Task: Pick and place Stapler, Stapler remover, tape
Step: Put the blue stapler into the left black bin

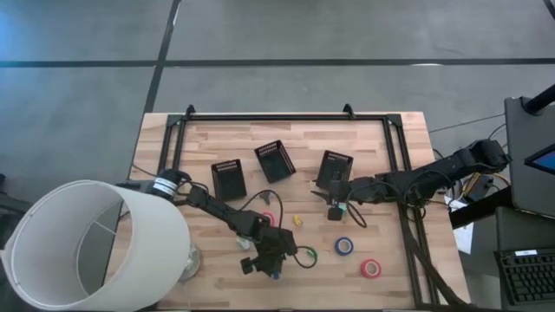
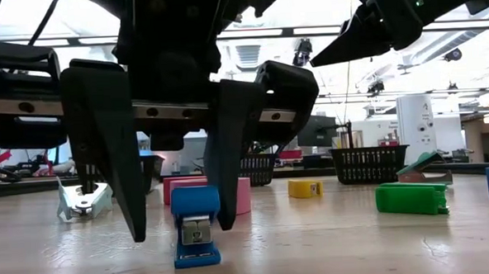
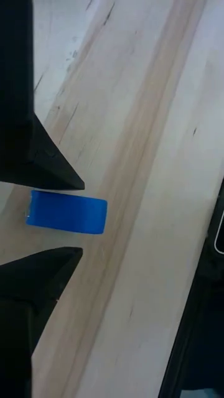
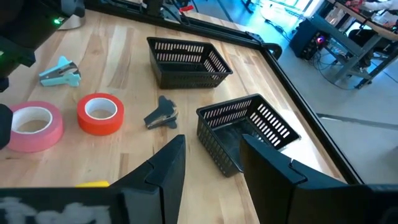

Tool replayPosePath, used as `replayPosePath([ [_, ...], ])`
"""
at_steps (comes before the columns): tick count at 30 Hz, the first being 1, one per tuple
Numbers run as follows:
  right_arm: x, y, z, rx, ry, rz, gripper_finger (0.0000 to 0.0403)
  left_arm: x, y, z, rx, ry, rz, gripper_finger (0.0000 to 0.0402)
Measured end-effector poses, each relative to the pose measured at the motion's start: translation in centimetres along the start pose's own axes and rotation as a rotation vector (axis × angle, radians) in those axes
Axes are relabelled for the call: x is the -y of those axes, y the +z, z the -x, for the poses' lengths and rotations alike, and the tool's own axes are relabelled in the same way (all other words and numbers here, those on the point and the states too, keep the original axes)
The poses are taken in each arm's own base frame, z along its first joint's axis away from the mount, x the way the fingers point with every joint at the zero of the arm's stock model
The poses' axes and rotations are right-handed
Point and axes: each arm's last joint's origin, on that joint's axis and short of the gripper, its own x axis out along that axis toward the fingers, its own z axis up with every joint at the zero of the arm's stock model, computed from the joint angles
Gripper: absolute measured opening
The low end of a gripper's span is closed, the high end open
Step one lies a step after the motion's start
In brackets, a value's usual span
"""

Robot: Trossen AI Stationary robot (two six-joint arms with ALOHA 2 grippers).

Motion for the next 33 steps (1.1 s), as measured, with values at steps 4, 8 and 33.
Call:
replayPosePath([
  [4, 0.0, 0.0, 0.0, 0.000, 0.000, 0.000, 0.0149, 0.0, 0.0, 0.0, 0.000, 0.000, -0.008, 0.0141],
  [8, 0.0, 0.0, 0.0, 0.000, 0.000, 0.000, 0.0153, 0.0, 0.0, 0.0, 0.000, 0.000, -0.008, 0.0092],
  [33, 0.0, 0.0, 0.0, 0.000, -0.001, -0.001, 0.0151, 1.4, 3.8, 12.3, -0.221, 0.589, 0.225, 0.0073],
])
